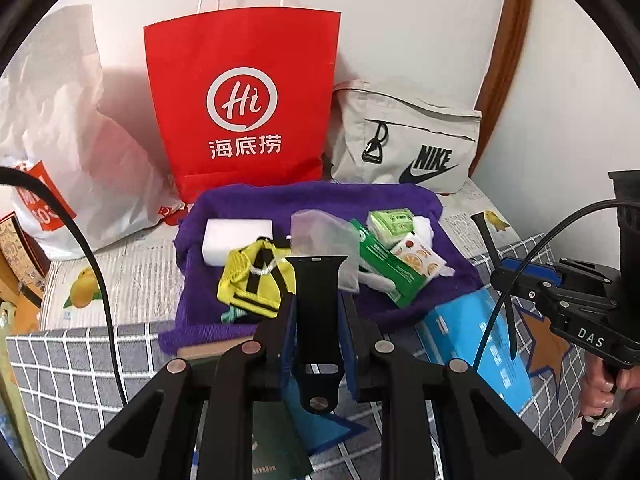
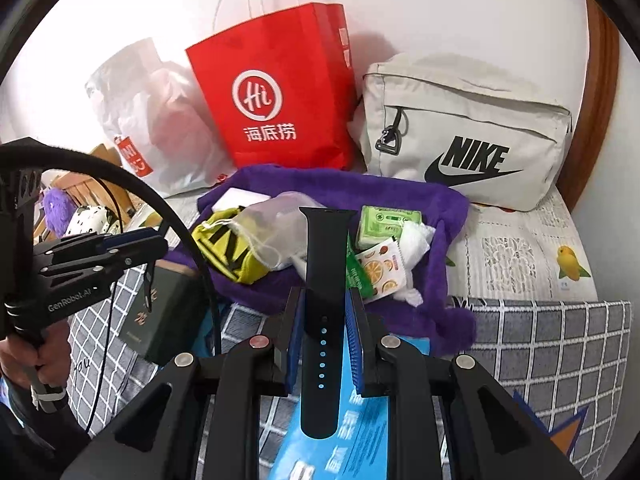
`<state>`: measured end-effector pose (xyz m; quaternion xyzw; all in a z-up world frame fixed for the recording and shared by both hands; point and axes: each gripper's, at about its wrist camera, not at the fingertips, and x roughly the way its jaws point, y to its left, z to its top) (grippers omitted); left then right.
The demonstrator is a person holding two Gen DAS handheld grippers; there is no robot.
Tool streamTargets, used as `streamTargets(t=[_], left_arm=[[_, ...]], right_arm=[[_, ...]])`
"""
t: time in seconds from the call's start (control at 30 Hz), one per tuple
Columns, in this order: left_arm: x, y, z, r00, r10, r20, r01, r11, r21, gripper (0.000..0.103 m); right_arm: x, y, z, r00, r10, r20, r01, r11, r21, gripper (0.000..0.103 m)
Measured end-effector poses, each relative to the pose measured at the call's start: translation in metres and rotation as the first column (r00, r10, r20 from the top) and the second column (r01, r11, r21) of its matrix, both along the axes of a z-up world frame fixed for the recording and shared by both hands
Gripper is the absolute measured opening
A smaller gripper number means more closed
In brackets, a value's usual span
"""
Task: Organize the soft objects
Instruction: 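Carry both black strap pieces over the purple towel with both tools, then lower both tools and open them to release the strap pieces on the towel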
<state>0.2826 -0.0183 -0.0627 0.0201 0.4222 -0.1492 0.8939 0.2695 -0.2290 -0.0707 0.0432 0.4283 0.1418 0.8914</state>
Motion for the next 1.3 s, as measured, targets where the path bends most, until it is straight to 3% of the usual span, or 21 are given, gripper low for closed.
streamTargets(t=[0.23, 0.7, 0.93, 1.13, 1.2, 1.3], left_arm=[[0.032, 0.002, -0.005, 0.999, -0.012, -0.044, 0.01, 0.998, -0.059, 0.02], [0.09, 0.005, -0.016, 0.998, 0.023, -0.066, -0.024, 1.0, -0.009, 0.02], [0.11, 0.011, -0.03, 0.994, 0.035, -0.103, -0.036, 0.999, -0.006, 0.02], [0.131, 0.018, -0.039, 0.99, 0.05, -0.133, -0.05, 0.999, 0.003, 0.02], [0.139, 0.018, -0.043, 0.988, 0.048, -0.147, -0.048, 0.999, 0.006, 0.02], [0.149, 0.017, -0.049, 0.984, 0.039, -0.172, -0.039, 0.999, 0.006, 0.02]], right_arm=[[0.036, -0.009, -0.008, 1.0, 0.002, -0.014, -0.002, 1.0, -0.016, 0.021], [0.111, -0.012, -0.043, 0.996, 0.049, -0.078, -0.055, 0.995, -0.082, 0.021], [0.139, -0.013, -0.078, 0.989, 0.046, -0.14, -0.066, 0.987, -0.145, 0.021], [0.147, -0.017, -0.091, 0.984, 0.05, -0.17, -0.072, 0.99, -0.121, 0.022], [0.145, -0.02, -0.094, 0.984, 0.057, -0.169, -0.076, 0.991, -0.113, 0.024], [0.143, -0.023, -0.094, 0.982, 0.075, -0.171, -0.09, 0.993, -0.079, 0.037]])
